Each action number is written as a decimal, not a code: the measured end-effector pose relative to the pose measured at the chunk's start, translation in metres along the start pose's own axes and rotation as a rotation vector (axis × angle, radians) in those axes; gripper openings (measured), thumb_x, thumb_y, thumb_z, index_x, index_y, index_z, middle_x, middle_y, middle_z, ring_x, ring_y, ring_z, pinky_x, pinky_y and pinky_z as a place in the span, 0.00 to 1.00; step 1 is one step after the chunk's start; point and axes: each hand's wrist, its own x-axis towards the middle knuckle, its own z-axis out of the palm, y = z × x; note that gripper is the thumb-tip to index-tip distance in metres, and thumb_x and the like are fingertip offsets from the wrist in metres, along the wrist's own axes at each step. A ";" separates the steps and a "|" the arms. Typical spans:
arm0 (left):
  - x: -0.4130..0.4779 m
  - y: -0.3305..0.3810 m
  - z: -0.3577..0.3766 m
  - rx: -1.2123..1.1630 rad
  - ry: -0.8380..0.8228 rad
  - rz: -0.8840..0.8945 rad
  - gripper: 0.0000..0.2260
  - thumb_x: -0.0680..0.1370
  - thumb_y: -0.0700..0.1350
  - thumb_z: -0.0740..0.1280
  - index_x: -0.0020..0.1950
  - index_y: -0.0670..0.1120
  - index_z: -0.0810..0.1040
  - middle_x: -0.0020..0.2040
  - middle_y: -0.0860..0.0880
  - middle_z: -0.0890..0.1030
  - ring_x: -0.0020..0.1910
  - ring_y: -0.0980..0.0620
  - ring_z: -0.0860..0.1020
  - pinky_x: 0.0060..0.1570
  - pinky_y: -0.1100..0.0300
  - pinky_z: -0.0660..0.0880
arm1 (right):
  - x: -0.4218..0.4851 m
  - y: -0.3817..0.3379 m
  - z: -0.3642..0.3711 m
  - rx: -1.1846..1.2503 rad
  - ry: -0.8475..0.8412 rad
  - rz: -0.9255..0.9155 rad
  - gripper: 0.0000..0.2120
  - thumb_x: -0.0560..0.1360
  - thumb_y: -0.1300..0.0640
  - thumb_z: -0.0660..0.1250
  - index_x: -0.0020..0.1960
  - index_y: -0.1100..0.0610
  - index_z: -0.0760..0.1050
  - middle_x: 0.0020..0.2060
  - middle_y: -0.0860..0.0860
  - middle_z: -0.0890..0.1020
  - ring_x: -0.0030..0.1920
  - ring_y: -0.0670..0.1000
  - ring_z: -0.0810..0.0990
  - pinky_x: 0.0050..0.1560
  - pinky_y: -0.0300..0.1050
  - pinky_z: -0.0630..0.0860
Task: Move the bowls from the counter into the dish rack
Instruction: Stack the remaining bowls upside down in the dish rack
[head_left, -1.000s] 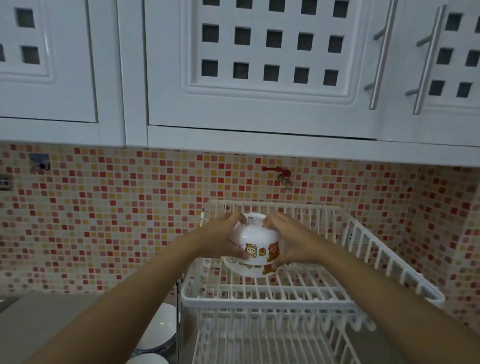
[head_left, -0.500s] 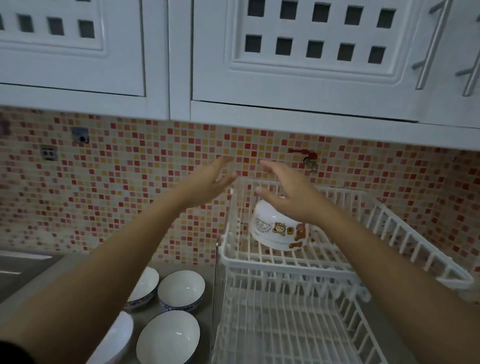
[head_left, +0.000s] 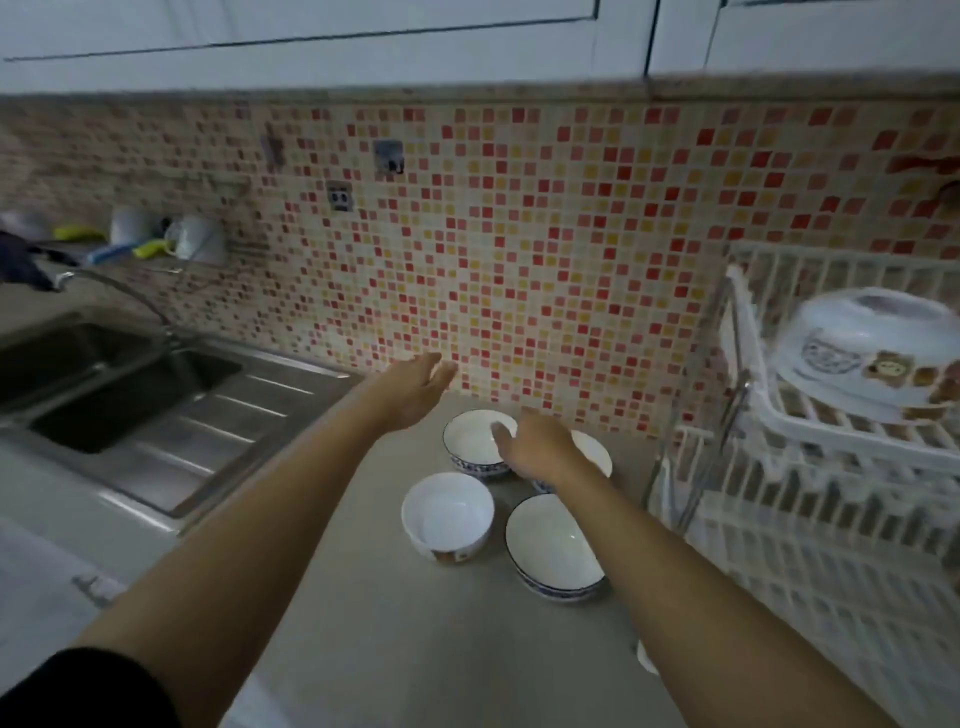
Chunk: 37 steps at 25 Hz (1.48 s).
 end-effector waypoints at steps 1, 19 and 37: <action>-0.007 -0.017 0.017 -0.013 -0.044 -0.047 0.25 0.81 0.55 0.50 0.72 0.40 0.64 0.72 0.39 0.68 0.70 0.41 0.67 0.68 0.50 0.63 | 0.004 0.008 0.031 0.034 -0.081 0.074 0.27 0.80 0.45 0.52 0.70 0.64 0.64 0.68 0.62 0.72 0.65 0.62 0.72 0.59 0.49 0.71; -0.028 -0.156 0.172 -0.379 -0.156 -0.614 0.14 0.77 0.35 0.59 0.60 0.31 0.70 0.59 0.32 0.76 0.57 0.36 0.77 0.55 0.48 0.78 | 0.058 0.039 0.265 0.683 0.028 0.385 0.32 0.68 0.43 0.53 0.65 0.61 0.70 0.58 0.62 0.80 0.54 0.61 0.80 0.55 0.55 0.79; -0.069 0.099 -0.100 -0.184 0.526 0.405 0.27 0.78 0.53 0.60 0.75 0.50 0.57 0.71 0.46 0.70 0.61 0.45 0.76 0.58 0.48 0.75 | -0.109 -0.046 -0.083 0.305 0.726 -0.225 0.33 0.78 0.62 0.55 0.77 0.51 0.40 0.75 0.53 0.58 0.53 0.51 0.76 0.44 0.42 0.75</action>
